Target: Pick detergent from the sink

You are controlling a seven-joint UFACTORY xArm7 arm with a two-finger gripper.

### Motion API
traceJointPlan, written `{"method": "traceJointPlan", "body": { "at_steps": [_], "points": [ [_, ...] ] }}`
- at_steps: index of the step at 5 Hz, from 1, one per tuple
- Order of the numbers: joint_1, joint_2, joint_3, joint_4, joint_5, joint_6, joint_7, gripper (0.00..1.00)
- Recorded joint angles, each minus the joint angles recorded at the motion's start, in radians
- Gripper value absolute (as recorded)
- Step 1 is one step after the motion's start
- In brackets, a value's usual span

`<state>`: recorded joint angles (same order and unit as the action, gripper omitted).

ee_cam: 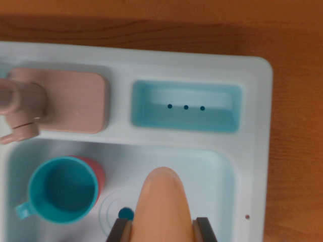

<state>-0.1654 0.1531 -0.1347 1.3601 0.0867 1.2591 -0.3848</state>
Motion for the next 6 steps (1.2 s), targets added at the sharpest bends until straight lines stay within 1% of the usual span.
{"method": "traceJointPlan", "body": {
  "at_steps": [1,2,3,4,5,6],
  "points": [
    [0.0002,-0.011,-0.001,0.036,-0.0031,0.047,0.004,1.00],
    [0.0002,-0.011,-0.001,0.036,-0.0031,0.047,0.004,1.00],
    [0.0003,-0.020,-0.002,0.071,-0.0060,0.091,0.008,1.00],
    [0.0003,-0.020,-0.002,0.071,-0.0060,0.091,0.008,1.00],
    [0.0005,-0.031,-0.003,0.106,-0.0091,0.136,0.012,1.00],
    [0.0005,-0.031,-0.003,0.106,-0.0091,0.136,0.012,1.00]
  ]
}}
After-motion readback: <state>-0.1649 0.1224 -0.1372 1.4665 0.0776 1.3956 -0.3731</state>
